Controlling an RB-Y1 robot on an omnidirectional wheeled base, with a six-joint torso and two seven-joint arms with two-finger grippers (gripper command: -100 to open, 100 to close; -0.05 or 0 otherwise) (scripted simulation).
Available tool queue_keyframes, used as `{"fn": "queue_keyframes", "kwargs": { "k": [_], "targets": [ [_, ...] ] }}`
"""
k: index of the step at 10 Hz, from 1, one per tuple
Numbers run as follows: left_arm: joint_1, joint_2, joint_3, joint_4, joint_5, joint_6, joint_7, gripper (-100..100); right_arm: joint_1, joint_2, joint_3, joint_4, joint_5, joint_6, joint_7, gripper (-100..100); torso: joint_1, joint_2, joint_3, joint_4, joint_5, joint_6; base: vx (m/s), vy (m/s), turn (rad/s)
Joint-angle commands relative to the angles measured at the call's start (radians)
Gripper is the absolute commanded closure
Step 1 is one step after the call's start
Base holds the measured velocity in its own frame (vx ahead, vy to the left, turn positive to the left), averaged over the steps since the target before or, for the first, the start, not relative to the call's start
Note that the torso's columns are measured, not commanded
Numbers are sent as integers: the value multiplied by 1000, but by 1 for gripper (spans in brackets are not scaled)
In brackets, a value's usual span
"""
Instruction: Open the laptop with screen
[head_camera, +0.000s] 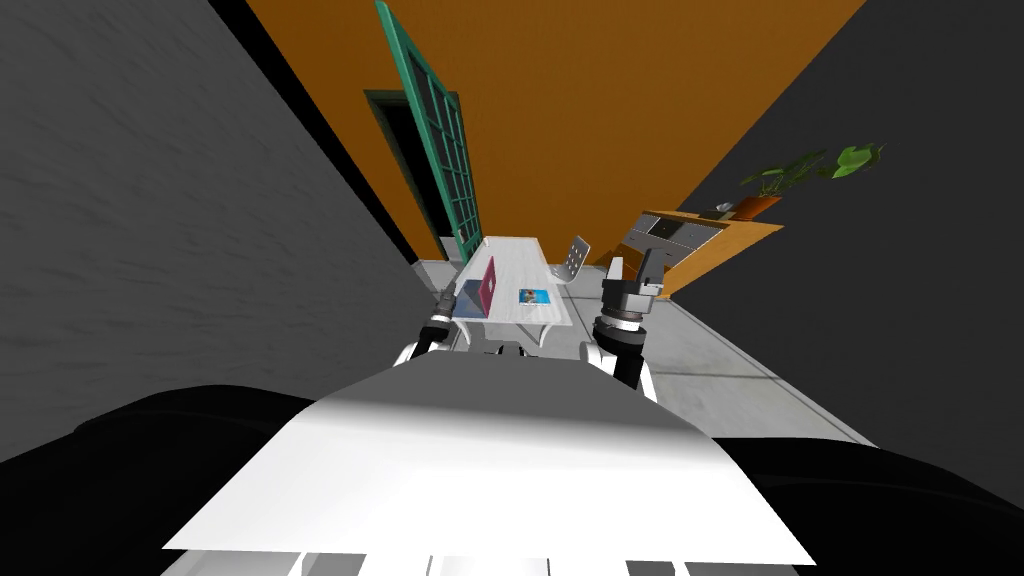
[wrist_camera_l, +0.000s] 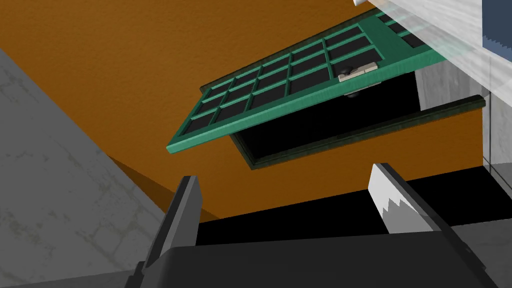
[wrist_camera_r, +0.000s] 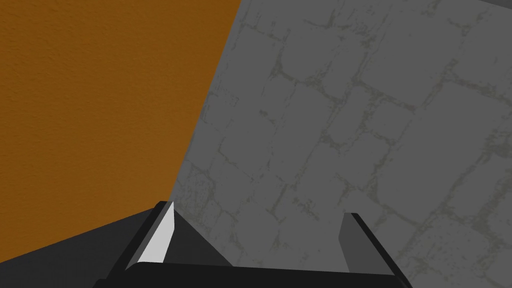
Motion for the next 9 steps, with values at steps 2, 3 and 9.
{"fn": "queue_keyframes", "kwargs": {
  "k": [2, 3, 9],
  "targets": [
    [-15, 34, -3, 59, -27, 41, -22, -100, 0, 0, 0, 0, 0, 0, 0, 0, 6, 1, 1, 0, 2, 0, 11, -148, -22],
    [-20, 50, -4, 80, -38, 61, -29, -100, 0, 0, 0, 0, 0, 0, 0, 0, 7, 0, 0, 0, 2, 0, 8, -142, -41],
    [-31, 69, 4, 89, -49, 93, -35, 100, 0, 0, 0, 0, 0, 0, 0, 0, 5, -2, -1, -1, 2, 0, 42, -71, -9]
  ]
}}
